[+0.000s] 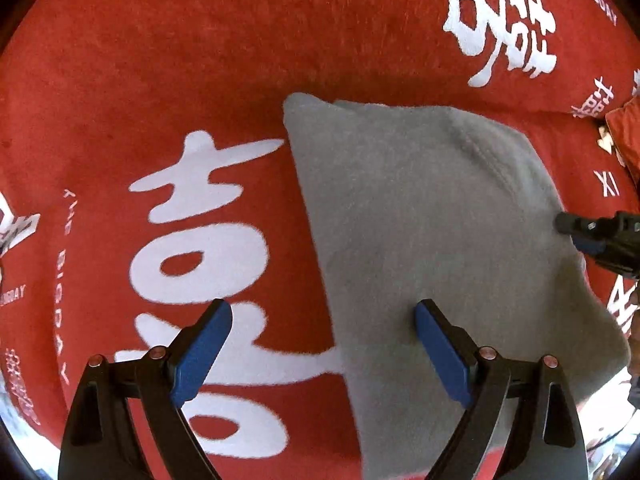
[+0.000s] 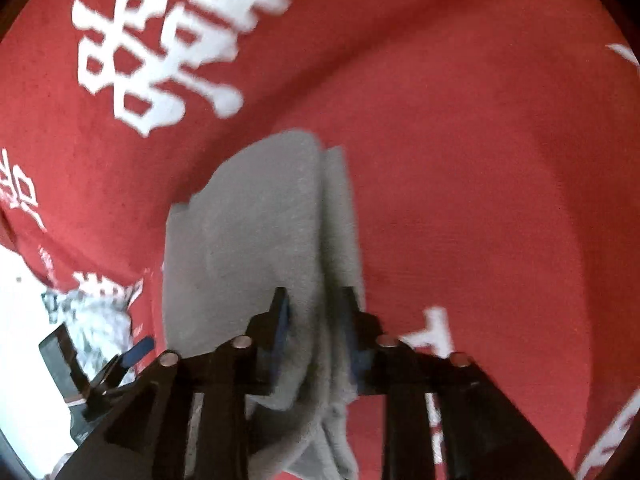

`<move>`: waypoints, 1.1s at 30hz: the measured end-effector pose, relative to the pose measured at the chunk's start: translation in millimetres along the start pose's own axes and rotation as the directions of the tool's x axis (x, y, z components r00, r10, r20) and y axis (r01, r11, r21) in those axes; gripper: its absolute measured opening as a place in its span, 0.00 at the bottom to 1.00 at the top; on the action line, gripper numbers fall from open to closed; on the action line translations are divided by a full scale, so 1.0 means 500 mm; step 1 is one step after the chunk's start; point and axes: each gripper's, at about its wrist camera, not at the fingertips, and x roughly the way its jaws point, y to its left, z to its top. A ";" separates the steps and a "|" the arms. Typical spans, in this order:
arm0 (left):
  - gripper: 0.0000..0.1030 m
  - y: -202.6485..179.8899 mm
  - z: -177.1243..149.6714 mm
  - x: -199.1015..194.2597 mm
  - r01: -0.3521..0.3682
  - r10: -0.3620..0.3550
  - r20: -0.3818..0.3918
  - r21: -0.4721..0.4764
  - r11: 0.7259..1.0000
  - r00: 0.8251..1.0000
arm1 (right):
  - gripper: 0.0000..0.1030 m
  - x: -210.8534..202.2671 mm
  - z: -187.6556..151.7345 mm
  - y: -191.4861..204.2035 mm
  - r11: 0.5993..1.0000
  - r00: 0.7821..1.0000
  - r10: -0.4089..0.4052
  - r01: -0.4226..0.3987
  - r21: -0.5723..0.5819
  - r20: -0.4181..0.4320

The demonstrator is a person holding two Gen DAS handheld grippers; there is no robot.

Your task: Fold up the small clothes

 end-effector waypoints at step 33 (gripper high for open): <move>0.91 0.006 -0.138 0.037 0.071 -0.074 -0.123 -0.027 0.997 0.990 | 0.30 -0.040 -0.198 -0.047 0.998 0.984 -0.054 0.049 -0.032 -0.173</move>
